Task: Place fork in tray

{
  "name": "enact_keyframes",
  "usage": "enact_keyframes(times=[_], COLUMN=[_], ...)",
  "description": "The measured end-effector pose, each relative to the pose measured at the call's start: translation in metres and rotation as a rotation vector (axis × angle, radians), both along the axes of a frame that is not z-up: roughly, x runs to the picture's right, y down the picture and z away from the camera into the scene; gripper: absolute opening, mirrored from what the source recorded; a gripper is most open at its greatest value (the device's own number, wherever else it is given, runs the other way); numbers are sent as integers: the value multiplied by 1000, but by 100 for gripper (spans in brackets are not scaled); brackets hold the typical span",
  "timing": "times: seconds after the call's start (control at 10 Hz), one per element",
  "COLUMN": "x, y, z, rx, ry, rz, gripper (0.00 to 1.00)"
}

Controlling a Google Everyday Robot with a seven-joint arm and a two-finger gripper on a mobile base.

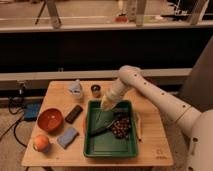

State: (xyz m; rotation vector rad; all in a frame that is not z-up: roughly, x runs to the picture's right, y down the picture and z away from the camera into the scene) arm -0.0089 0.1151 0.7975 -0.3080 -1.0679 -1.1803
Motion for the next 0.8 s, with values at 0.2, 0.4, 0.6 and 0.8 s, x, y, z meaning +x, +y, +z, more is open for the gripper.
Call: enact_keyframes(times=[0.2, 0.4, 0.6, 0.8], x=[-2, -1, -6, -11], y=[7, 14, 14, 8], z=[0, 1, 3, 6], rx=[-24, -22, -16, -59], ry=[-5, 17, 50, 70], rz=[-31, -40, -22, -1], gripper=[31, 53, 73, 80])
